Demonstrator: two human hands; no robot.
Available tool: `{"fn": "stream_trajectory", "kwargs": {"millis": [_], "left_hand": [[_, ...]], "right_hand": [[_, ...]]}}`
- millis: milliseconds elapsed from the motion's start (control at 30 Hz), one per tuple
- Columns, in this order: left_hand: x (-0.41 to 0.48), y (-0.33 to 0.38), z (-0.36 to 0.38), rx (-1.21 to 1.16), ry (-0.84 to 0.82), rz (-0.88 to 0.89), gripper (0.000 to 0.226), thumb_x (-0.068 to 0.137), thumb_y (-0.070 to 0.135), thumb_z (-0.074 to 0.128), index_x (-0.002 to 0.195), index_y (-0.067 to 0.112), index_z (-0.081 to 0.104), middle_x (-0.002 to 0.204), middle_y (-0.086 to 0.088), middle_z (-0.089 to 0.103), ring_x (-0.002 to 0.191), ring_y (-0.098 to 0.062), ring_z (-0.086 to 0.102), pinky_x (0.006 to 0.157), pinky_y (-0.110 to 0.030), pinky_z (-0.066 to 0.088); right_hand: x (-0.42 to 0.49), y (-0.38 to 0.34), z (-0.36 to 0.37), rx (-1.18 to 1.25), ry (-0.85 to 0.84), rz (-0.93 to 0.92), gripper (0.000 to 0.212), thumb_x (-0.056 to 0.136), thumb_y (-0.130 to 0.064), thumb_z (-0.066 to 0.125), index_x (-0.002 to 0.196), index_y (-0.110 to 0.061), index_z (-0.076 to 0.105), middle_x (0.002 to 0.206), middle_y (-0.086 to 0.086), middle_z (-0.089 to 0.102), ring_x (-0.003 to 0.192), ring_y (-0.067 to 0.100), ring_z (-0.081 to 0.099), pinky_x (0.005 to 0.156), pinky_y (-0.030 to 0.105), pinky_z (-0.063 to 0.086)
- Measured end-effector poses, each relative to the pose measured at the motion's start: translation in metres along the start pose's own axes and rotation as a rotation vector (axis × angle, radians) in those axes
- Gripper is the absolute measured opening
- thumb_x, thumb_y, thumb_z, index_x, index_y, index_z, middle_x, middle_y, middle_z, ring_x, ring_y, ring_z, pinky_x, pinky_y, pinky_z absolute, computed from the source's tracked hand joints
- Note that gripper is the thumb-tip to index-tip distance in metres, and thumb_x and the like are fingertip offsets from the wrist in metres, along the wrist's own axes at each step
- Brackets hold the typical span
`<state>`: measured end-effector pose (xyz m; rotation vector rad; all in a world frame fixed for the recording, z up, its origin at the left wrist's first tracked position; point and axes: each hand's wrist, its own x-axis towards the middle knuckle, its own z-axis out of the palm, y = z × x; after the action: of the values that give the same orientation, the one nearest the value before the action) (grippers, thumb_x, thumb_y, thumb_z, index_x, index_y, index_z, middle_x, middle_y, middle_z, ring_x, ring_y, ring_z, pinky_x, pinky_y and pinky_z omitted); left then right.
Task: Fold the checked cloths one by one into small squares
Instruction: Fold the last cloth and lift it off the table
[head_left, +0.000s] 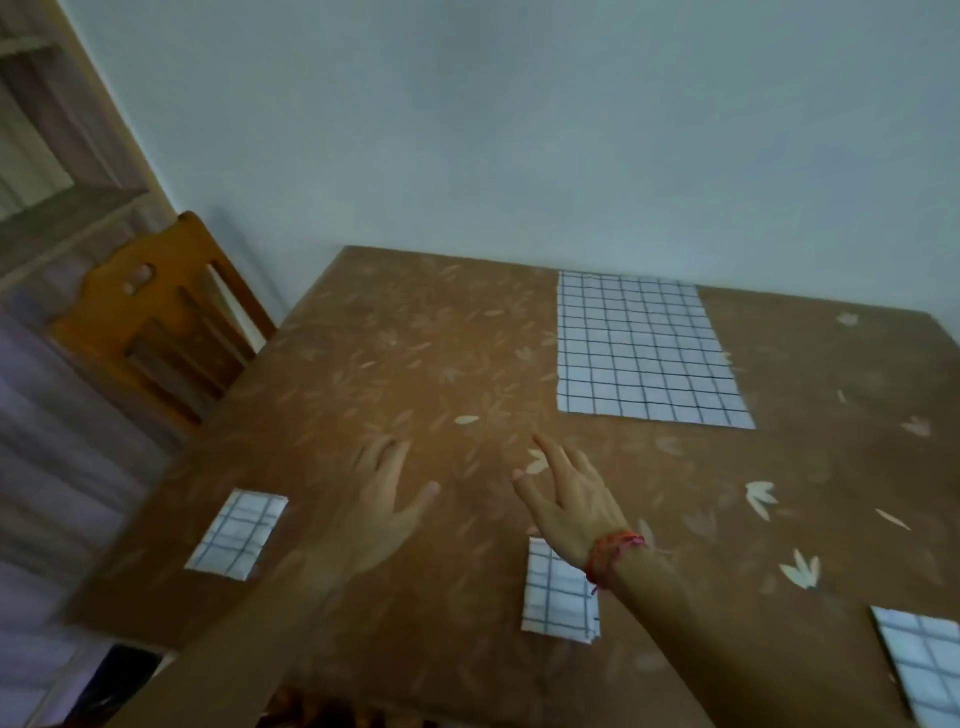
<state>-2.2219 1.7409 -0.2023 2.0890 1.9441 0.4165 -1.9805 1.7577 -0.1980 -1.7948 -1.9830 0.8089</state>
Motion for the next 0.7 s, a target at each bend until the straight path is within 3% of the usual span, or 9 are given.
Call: {"fn": "stream_trajectory", "kwargs": {"millis": [167,400,533,700], "left_hand": [[0.017,0.066,0.015,0.032,0.005,0.121,0.084,0.083,0.071,0.024,0.146,0.019,0.038,0.148,0.002,0.036,0.14,-0.017,0.024,0.112,-0.034,0.023],[0.035,0.143,0.033,0.063,-0.041,0.278,0.083,0.085,0.069,0.019,0.146,0.015,0.038,0.146,0.0,0.039,0.135,-0.02,0.033,0.104,-0.035,0.036],[0.047,0.167,0.047,0.059,-0.077,0.282,0.079,0.085,0.07,0.021,0.144,0.018,0.036,0.145,0.003,0.036,0.133,-0.02,0.035,0.1,-0.041,0.045],[0.058,0.189,0.065,0.076,-0.112,0.313,0.076,0.09,0.067,0.027,0.146,0.017,0.034,0.149,0.001,0.033,0.137,-0.018,0.031,0.105,-0.036,0.038]], "right_hand": [[-0.025,0.054,-0.051,-0.114,0.106,0.078,0.062,0.091,-0.065,0.032,0.147,-0.038,0.024,0.147,-0.001,0.036,0.129,0.023,0.043,0.102,0.045,0.043],[-0.05,0.117,-0.11,-0.212,0.2,0.199,0.058,0.091,-0.063,0.036,0.145,-0.042,0.027,0.145,0.005,0.038,0.13,0.027,0.041,0.106,0.046,0.037],[-0.058,0.14,-0.131,-0.254,0.212,0.247,0.058,0.09,-0.063,0.035,0.145,-0.044,0.024,0.147,0.003,0.036,0.132,0.026,0.038,0.106,0.046,0.035],[-0.056,0.16,-0.141,-0.267,0.203,0.276,0.058,0.092,-0.061,0.034,0.146,-0.043,0.022,0.15,0.004,0.031,0.134,0.024,0.035,0.107,0.043,0.033]]}}
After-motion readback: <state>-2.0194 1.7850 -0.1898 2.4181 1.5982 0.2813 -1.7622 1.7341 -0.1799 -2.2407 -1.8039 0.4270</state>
